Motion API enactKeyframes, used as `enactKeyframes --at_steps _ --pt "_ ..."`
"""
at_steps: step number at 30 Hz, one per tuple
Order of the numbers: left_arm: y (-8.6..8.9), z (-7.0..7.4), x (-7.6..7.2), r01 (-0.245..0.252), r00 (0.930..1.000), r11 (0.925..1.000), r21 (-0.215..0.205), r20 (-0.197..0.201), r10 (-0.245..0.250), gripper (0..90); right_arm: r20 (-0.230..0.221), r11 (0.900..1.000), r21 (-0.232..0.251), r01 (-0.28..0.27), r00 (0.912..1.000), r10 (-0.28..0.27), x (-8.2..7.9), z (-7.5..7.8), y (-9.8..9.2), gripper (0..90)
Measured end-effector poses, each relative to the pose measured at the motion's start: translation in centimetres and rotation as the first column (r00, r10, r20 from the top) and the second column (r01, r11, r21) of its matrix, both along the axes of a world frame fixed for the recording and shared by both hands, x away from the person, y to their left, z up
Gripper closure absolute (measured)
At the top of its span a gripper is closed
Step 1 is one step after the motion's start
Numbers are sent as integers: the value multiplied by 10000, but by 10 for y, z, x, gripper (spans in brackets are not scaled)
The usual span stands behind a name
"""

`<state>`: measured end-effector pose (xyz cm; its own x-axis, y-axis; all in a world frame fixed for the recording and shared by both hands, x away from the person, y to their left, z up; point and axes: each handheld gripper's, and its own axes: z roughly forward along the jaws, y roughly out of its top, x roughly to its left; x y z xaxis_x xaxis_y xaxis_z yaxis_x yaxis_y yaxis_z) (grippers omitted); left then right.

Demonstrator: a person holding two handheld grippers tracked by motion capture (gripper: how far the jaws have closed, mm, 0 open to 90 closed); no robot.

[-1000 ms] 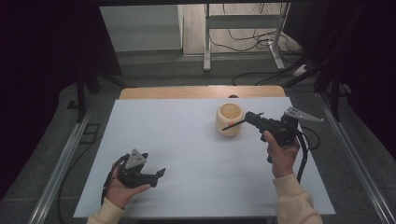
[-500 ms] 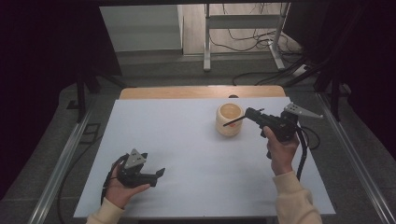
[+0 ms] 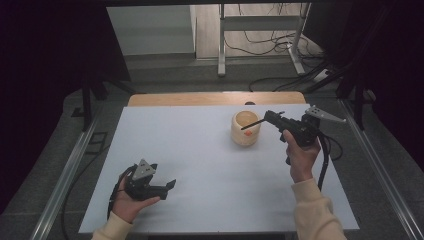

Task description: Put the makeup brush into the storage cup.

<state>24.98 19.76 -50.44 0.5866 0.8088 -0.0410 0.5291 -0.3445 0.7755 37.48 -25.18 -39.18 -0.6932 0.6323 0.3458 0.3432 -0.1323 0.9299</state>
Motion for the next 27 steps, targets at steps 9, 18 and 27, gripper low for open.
enactKeyframes --at_steps 9,18,27 --pt "1 1 0 4 10000 10000 -31 17 -4 125 -101 9995 -199 227 9997 -229 10 2 0 822" --pt "0 1 -1 111 9999 9999 -29 29 -111 121 -140 9977 -492 474 9987 -481 19 7 -2 822" --pt "1 1 -1 70 10000 10000 -23 31 -69 123 -249 9961 -547 698 9971 -712 28 9 -3 822"
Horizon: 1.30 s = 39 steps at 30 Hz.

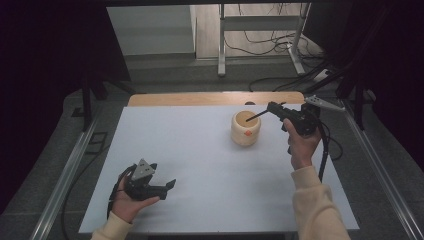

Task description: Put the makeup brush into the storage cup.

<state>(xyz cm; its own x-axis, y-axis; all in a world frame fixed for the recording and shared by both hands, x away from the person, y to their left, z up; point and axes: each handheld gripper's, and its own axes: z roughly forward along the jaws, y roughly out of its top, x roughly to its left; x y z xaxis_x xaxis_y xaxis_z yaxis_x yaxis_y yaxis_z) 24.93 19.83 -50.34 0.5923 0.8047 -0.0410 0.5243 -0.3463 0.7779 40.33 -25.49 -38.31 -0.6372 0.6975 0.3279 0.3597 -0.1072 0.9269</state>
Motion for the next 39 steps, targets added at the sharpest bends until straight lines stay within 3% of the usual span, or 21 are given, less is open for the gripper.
enactKeyframes --at_steps 12,29,39 --pt "0 0 0 -5 10000 10000 -17 -20 5 123 -193 9996 -205 210 9996 -214 12 0 2 822" --pt "1 0 0 0 10000 10000 2 -36 0 123 -658 9956 -707 609 9957 -656 30 -16 7 822" --pt "1 0 0 18 10000 10000 20 -39 -18 123 -927 9926 -1069 576 9934 -676 38 -26 17 821"
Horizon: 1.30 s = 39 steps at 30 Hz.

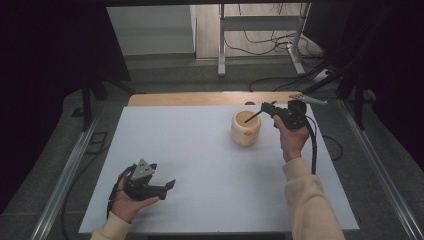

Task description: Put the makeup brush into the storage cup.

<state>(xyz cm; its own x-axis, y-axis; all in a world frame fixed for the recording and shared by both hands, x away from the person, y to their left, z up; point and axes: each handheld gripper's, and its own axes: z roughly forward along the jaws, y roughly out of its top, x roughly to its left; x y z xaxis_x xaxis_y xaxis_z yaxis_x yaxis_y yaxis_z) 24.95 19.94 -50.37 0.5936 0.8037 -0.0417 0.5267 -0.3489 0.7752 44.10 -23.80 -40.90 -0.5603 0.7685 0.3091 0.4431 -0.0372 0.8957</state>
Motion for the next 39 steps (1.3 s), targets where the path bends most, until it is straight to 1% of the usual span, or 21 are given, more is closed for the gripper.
enactKeyframes --at_steps 5,8,10,15,16,18,19,20,21,23,27,33,39 --pt "0 0 0 -2 10000 10000 -3 6 2 123 -190 9998 -174 -25 9998 22 4 -6 5 820" --pt "0 0 0 -4 10000 10000 -2 -2 4 123 -279 9999 -130 -43 9996 40 6 -8 6 820" --pt "0 0 0 -1 10000 10000 -1 -3 1 123 -278 9999 -121 -43 9996 39 6 -8 7 820" --pt "0 0 0 3 10000 10000 2 6 -3 123 -294 9995 -275 -172 9994 164 7 -8 10 809" --pt "0 0 0 -2 10000 10000 8 10 2 123 -236 9991 -384 -205 9995 196 8 -8 11 744" --pt "0 0 0 5 10000 10000 7 1 -5 123 -145 9984 -400 -408 9991 403 10 -9 13 490" --pt "0 0 0 12 10000 10000 10 -3 -12 123 -24 9983 -493 -305 9995 304 9 -9 15 381" --pt "0 0 0 15 10000 10000 12 -2 -15 123 160 9979 -632 -139 9998 149 9 -9 16 300" --pt "0 0 0 15 10000 10000 17 -7 -15 123 230 9973 -737 -11 9997 29 8 -9 17 242" --pt "0 -1 0 12 10000 10000 17 -13 -12 123 219 9968 -797 85 9997 -68 7 -8 18 157" --pt "0 0 0 15 10000 10000 23 -4 -15 123 95 9951 -989 83 9999 -74 5 -7 18 103" --pt "-1 0 0 33 10000 10000 29 6 -33 123 19 9951 -991 -24 10000 26 4 -7 15 97" --pt "0 0 0 27 10000 10000 11 2 -27 123 31 9928 -1187 -126 9999 131 0 -6 15 85"
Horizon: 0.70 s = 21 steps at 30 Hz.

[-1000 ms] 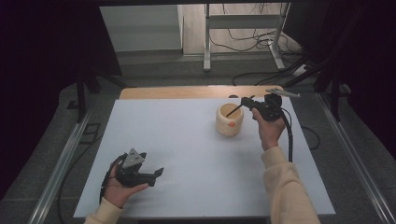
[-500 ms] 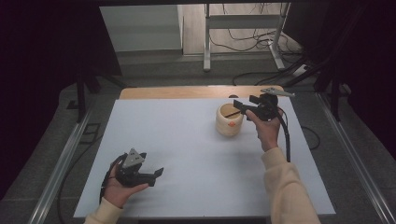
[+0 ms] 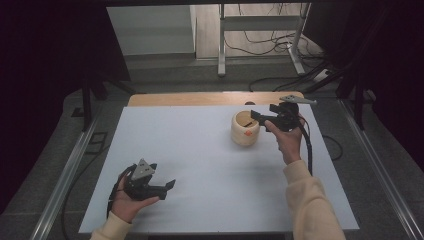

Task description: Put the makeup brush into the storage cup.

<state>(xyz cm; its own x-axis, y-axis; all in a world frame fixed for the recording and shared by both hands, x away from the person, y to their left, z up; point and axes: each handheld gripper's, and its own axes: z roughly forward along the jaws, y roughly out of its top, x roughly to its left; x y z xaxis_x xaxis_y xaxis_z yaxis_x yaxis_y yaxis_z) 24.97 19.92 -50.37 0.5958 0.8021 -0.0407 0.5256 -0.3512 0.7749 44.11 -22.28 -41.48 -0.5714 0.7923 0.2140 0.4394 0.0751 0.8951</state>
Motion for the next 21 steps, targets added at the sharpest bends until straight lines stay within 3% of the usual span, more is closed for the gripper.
enactKeyframes --at_steps 21 --pt "-1 2 2 42 10000 9999 -146 18 -42 123 34 9981 -465 -406 9992 408 -21 5 -7 85"
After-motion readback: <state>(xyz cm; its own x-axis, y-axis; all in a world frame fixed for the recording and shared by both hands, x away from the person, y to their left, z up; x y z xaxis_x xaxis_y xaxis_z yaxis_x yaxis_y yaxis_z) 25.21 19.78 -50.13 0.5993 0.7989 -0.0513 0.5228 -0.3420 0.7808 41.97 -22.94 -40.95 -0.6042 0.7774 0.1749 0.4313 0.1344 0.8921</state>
